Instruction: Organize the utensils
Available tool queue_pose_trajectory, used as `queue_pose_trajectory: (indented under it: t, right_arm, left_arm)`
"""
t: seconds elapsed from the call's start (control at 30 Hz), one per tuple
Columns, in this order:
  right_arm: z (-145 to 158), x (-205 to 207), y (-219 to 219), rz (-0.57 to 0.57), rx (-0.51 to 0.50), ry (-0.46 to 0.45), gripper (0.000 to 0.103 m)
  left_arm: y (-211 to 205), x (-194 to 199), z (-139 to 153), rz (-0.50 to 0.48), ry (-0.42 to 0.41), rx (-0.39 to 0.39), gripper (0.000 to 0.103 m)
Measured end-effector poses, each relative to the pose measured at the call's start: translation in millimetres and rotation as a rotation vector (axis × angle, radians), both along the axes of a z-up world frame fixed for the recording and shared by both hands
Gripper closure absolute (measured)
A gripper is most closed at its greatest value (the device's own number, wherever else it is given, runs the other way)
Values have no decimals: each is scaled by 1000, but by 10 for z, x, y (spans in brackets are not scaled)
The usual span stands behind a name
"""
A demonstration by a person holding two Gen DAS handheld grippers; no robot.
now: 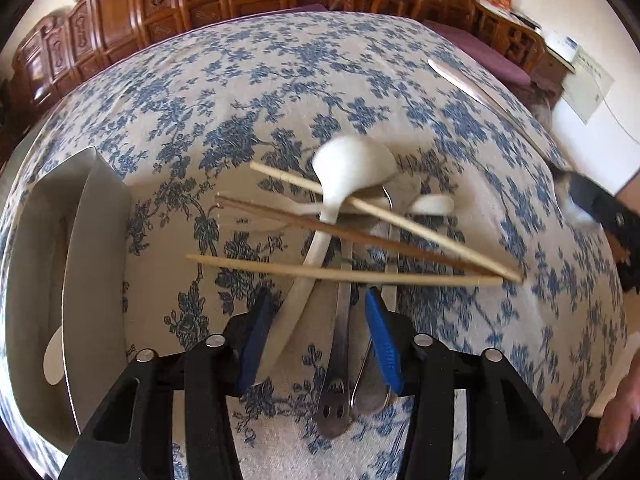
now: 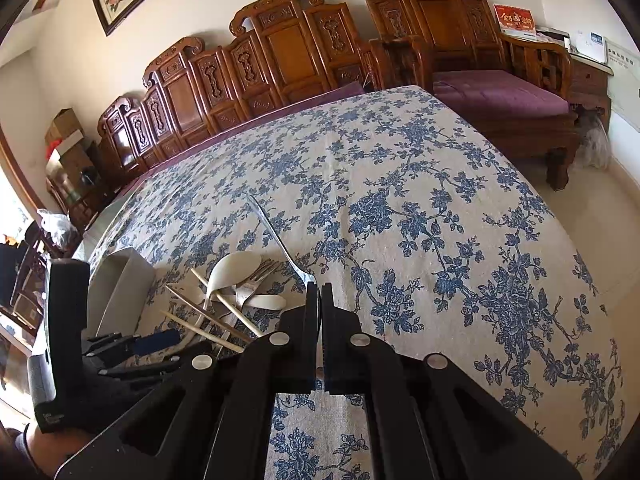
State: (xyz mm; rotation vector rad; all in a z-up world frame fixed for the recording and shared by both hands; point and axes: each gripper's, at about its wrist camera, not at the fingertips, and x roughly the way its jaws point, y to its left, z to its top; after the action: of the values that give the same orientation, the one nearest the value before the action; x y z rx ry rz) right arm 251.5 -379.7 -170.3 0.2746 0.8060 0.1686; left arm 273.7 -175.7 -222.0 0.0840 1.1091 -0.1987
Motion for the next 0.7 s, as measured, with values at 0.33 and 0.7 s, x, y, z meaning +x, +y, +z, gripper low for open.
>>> queue_pose_trajectory:
  t: [0.33, 0.7]
  right_arm:
    - [-19, 4, -7, 2, -7, 5, 100]
    - [-46, 16, -14, -1, 3, 17, 100]
  left_arm:
    - [-5, 61, 293, -234, -86, 66, 59]
    - [-46, 200, 86, -447, 27, 112, 67]
